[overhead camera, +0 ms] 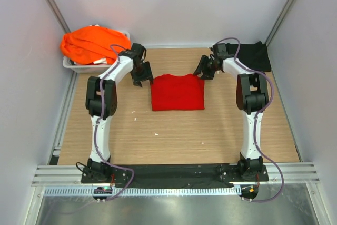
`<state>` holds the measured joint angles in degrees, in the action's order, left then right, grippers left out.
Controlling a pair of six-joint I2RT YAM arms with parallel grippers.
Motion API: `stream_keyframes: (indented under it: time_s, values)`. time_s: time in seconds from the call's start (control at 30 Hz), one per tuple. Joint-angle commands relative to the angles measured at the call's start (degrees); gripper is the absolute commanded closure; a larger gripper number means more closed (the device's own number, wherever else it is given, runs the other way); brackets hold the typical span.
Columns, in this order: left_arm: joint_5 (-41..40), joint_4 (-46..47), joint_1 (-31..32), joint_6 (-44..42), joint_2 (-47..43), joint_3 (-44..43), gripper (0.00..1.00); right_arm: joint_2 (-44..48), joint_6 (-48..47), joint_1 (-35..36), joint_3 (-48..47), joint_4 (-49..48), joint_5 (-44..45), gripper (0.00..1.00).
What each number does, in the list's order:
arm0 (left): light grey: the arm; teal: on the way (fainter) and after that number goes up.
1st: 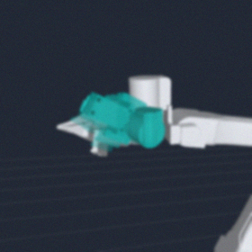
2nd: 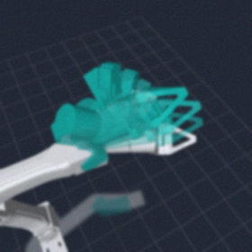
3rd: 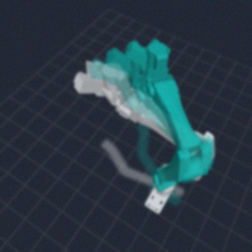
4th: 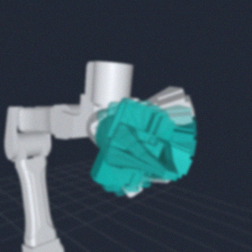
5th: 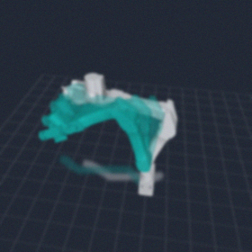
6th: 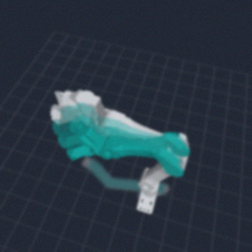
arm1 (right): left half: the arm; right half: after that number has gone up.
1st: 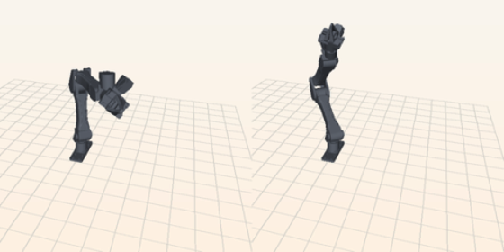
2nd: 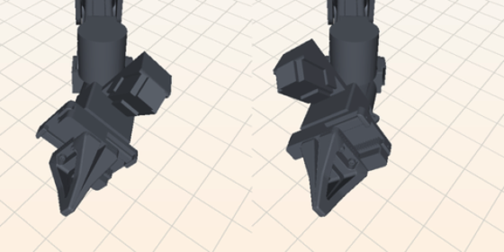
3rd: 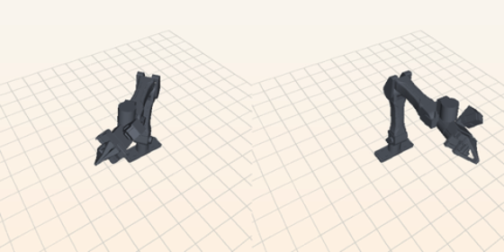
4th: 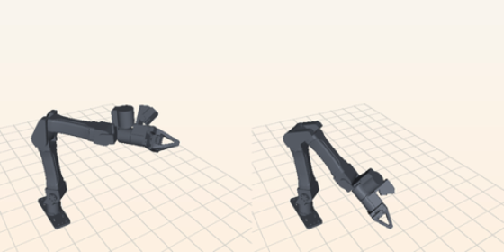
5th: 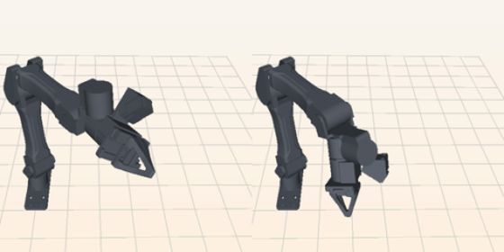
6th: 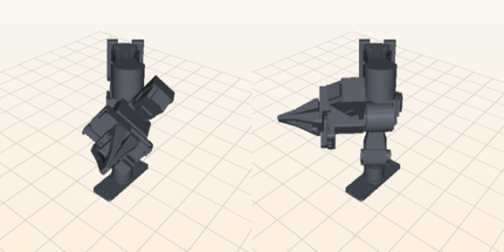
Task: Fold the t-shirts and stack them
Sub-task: Fold the tshirt
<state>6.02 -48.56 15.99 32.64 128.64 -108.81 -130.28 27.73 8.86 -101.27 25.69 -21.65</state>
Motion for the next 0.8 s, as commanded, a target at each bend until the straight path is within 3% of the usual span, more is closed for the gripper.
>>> stream_keyframes:
  time_s: [0.0,0.23,0.6,0.77]
  values:
    - [0.3,2.9,-0.3,0.6,0.6,-1.3,0.39,0.3,-1.1,0.4,-2.4,-1.4,-2.0,0.46]
    - [0.4,5.0,-0.3,1.5,0.8,0.3,0.45,1.0,-2.4,1.1,-1.9,-1.9,-0.8,0.48]
    - [0.0,5.0,-0.3,1.3,0.0,1.3,0.48,5.6,-6.0,1.6,-2.0,1.6,6.3,0.44]
    - [0.0,5.2,-0.3,1.3,0.1,1.7,0.48,6.0,-6.0,2.5,-1.1,1.8,5.5,0.46]
